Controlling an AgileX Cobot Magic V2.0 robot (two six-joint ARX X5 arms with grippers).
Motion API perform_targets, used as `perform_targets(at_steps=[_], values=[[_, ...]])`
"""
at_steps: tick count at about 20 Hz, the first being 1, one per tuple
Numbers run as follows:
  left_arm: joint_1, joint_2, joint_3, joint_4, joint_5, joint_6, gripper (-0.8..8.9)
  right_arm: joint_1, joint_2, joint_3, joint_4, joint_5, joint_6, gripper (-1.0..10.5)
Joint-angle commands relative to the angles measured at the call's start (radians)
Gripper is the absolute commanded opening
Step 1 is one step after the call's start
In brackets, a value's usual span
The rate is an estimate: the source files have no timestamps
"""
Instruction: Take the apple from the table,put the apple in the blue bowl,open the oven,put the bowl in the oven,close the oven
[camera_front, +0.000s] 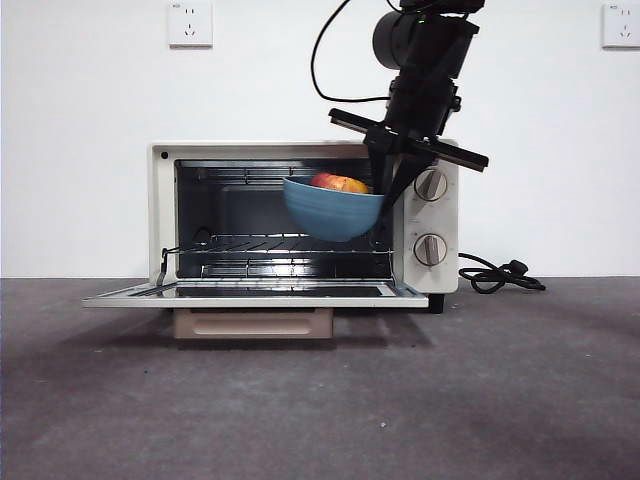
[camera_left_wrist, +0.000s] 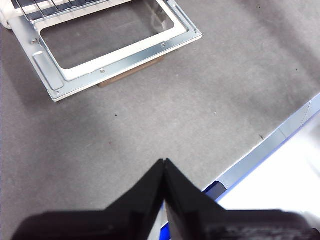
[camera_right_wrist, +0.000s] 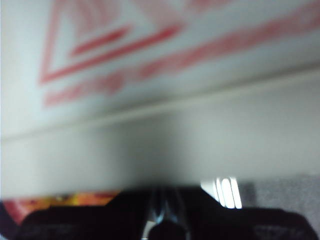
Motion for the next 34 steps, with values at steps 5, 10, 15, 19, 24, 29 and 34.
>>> perform_targets(at_steps=[5, 10, 15, 19, 24, 29, 34], values=[[-0.001, -0.005, 0.000, -0.003, -0.003, 0.000, -0.04, -0.006, 0.018, 0.008, 0.005, 0.020, 0.025, -0.1], [-0.001, -0.005, 0.000, -0.004, -0.003, 0.000, -0.04, -0.005, 0.038, 0.008, 0.010, 0.008, 0.024, 0.0], [-0.001, -0.004, 0.000, -0.014, -0.003, 0.000, -0.05, -0.005, 0.039, 0.008, 0.014, 0.009, 0.014, 0.1], [-0.001, -0.004, 0.000, -0.014, -0.003, 0.000, -0.04, -0.005, 0.039, 0.009, 0.022, 0.009, 0.005, 2.0], [-0.001, -0.004, 0.000, -0.016, -0.003, 0.000, -0.04, 0.002, 0.034, 0.010, 0.026, 0.045, -0.044, 2.5], [-0.001, -0.004, 0.000, -0.018, -0.003, 0.000, -0.04, 0.016, 0.005, 0.011, 0.051, 0.105, -0.122, 2.5], [-0.001, -0.004, 0.000, -0.020, -0.003, 0.000, -0.04, 0.021, -0.016, 0.011, 0.057, 0.131, -0.160, 2.5]])
